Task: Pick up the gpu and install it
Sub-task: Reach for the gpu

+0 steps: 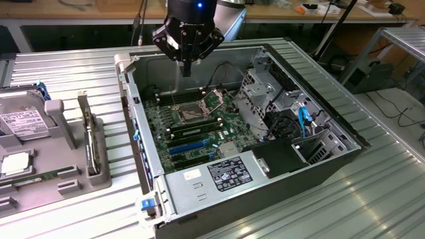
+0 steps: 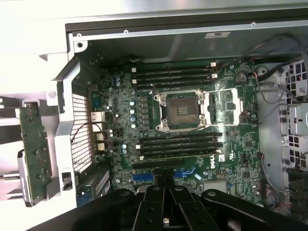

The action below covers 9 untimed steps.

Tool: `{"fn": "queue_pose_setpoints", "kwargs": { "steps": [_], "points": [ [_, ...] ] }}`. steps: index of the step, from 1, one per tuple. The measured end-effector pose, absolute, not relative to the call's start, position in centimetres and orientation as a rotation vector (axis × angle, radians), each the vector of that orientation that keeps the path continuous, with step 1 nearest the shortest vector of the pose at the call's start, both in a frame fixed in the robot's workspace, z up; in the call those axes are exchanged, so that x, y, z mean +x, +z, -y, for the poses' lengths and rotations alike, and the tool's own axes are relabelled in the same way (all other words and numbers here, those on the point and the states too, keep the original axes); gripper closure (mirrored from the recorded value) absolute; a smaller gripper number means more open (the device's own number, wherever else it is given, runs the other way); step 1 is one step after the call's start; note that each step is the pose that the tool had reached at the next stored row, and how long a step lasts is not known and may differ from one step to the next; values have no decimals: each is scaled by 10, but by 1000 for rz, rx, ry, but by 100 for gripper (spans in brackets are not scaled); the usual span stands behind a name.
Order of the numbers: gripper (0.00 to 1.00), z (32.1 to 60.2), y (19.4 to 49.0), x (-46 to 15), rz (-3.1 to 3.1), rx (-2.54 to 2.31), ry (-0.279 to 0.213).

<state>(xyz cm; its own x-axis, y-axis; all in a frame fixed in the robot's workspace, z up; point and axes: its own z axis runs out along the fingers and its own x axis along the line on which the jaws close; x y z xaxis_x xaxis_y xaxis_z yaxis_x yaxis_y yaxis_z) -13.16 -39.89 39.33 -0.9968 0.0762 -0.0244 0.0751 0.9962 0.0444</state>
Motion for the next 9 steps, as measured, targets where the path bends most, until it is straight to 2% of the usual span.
{"fn": "queue_pose_setpoints", "kwargs": {
  "steps": [9],
  "points": [
    [89,399,393,-145,-3113,118,68]
  ]
}}
